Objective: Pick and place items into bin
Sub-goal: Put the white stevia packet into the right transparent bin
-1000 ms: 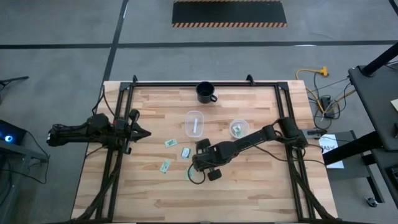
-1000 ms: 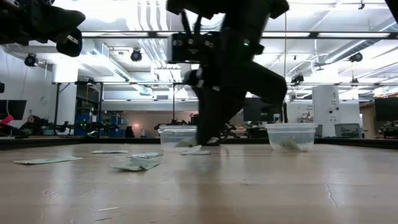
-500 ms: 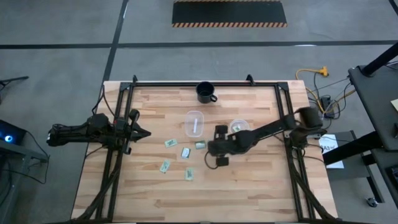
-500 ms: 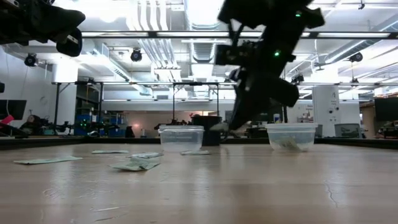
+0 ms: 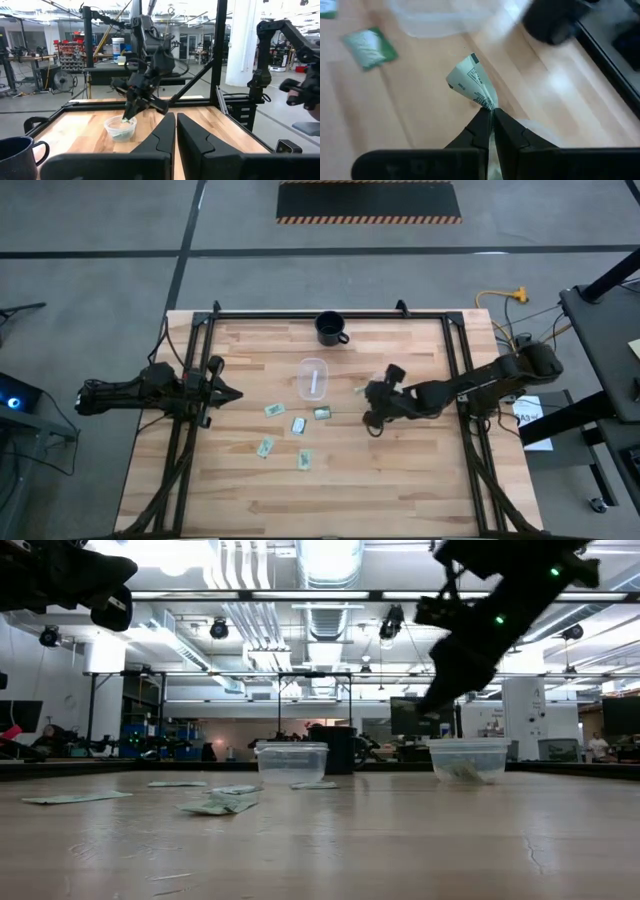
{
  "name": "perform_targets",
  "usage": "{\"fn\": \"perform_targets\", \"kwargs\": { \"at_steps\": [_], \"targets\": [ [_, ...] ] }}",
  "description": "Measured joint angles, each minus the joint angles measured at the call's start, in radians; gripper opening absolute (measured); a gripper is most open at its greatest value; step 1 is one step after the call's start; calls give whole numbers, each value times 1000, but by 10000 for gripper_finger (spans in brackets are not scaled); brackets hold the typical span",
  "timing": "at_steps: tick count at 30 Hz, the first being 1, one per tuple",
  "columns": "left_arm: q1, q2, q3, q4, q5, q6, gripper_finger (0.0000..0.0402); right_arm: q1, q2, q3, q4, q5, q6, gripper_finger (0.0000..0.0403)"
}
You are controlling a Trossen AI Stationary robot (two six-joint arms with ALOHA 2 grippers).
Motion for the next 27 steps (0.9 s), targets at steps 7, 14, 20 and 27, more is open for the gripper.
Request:
{"fn": "perform_targets", "kwargs": {
  "at_steps": [7,14,20,27],
  "targets": [
    [0,0,0,0,1,0,0,4,-62,-132,26,97,174,9],
    [0,0,0,0,1,0,0,5,-74,-186,29,107,259,9],
    [0,-1,0,0,1,0,0,5,-82,-211,27,125,296,9],
    [0,-1,0,0,1,0,0,5,-80,-208,27,124,296,9]
  ]
}}
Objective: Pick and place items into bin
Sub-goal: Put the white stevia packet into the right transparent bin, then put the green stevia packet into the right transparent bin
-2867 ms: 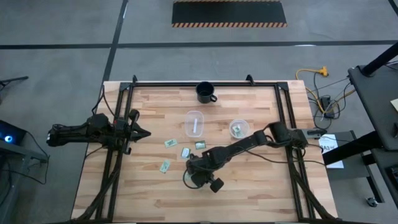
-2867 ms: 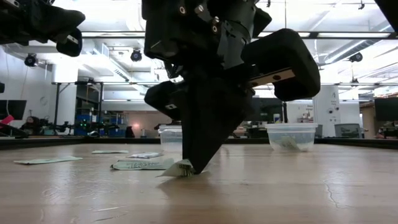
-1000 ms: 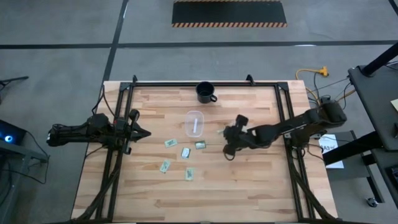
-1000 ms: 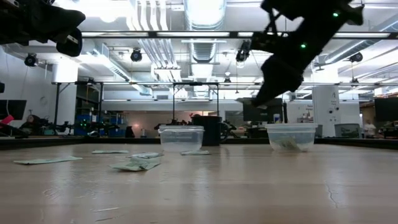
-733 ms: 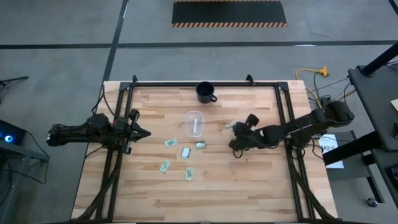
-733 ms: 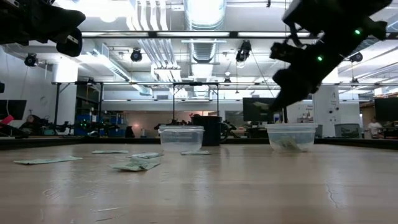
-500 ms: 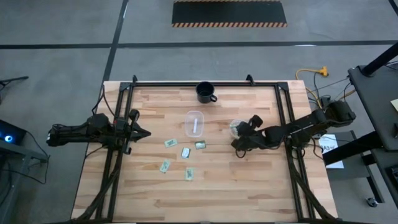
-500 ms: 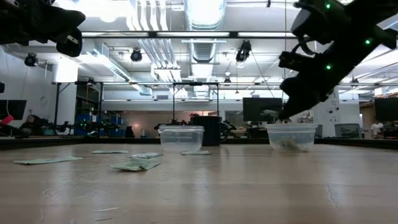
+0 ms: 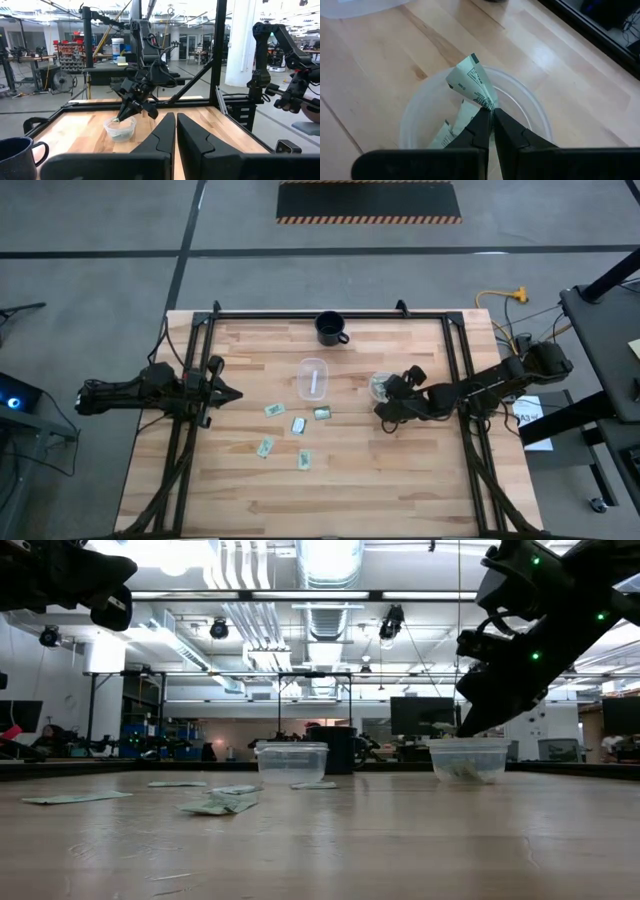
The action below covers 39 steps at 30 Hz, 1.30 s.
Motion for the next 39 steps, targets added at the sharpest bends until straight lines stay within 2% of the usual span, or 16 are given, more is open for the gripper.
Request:
{"fn": "perform_targets", "kwargs": {
  "at_steps": [5,12,35,39],
  "targets": [
    [0,0,0,0,0,0,0,0,0,0,-2,-9,0,9],
    [0,0,0,0,0,0,0,0,0,0,-10,-79,-8,13],
    [0,0,0,0,0,0,0,-1,0,5,-17,-83,-12,89],
    [0,0,0,0,0,0,0,-1,0,20,-18,-86,-68,108]
  ]
}}
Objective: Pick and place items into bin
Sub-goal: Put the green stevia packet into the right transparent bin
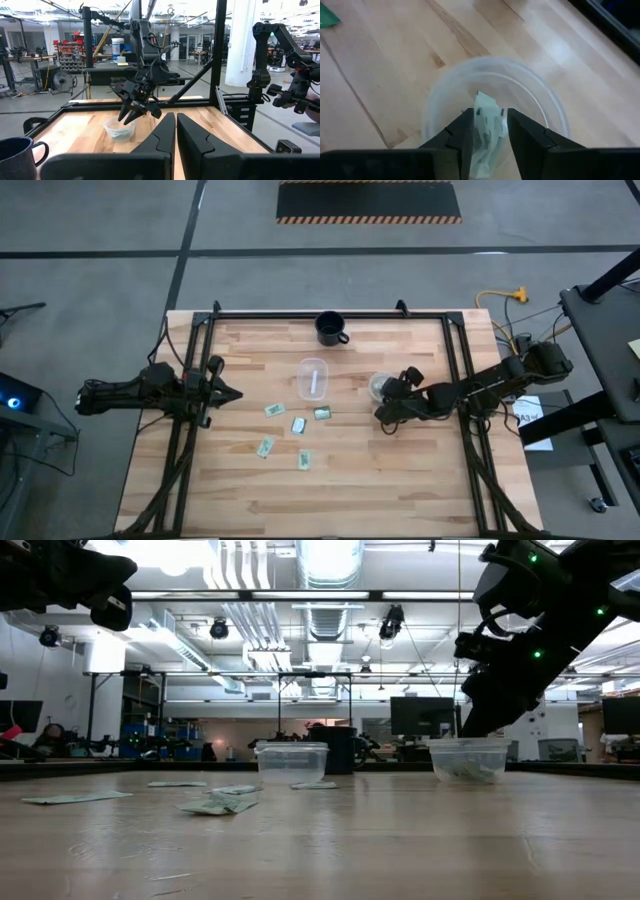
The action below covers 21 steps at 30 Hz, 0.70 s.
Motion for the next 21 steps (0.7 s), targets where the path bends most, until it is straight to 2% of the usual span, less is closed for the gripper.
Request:
{"fn": "perform_targets", "kwargs": {
  "at_steps": [11,18,21],
  "targets": [
    [0,0,0,0,0,0,0,0,0,105,2,-3,-174,169],
    [0,0,0,0,0,0,0,0,0,161,11,-104,-256,209],
    [0,0,0,0,0,0,0,1,0,179,12,-110,-259,224]
  ]
}}
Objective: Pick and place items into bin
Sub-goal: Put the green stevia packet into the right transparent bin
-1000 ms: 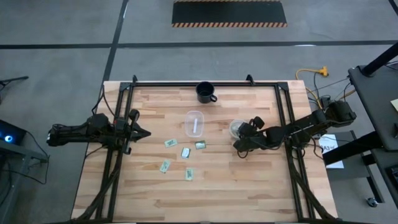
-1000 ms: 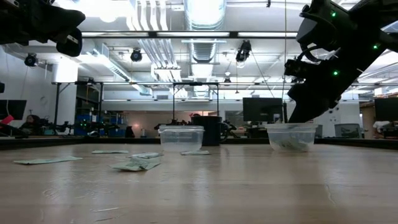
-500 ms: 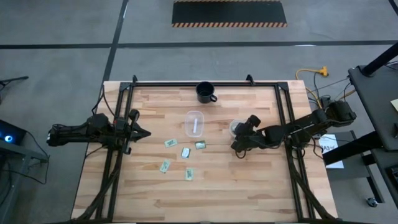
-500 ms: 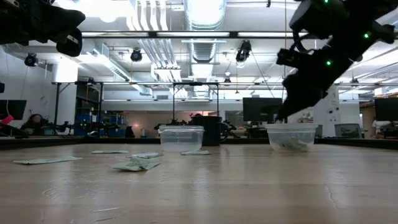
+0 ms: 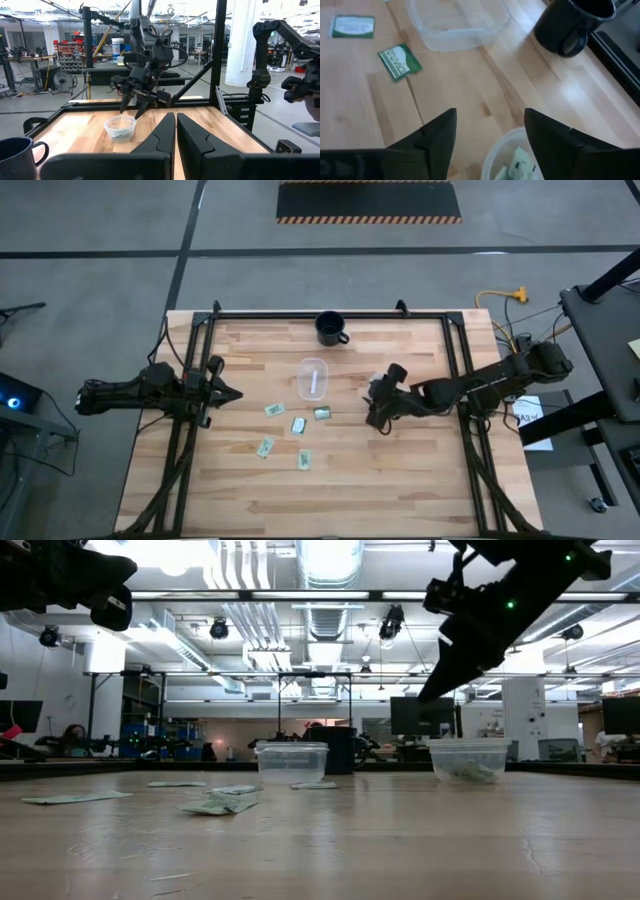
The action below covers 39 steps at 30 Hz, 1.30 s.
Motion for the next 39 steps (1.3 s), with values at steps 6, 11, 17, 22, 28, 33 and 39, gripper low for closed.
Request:
{"fn": "perform_targets", "kwargs": {
  "at_steps": [6,11,17,22,28,33,39],
  "targets": [
    [0,0,0,0,0,0,0,0,0,14,6,-1,-14,255],
    [0,0,0,0,0,0,0,0,0,14,11,0,-15,282],
    [0,0,0,0,0,0,0,0,6,14,22,0,-15,321],
    [0,0,0,0,0,0,0,0,36,13,28,0,-15,354],
    [0,0,0,0,0,0,0,-1,80,23,31,1,-2,370],
    [0,0,0,-1,0,0,0,-1,122,57,35,-31,-11,370],
    [0,2,0,-1,0,0,0,-3,201,114,131,-177,-194,370]
  ]
}}
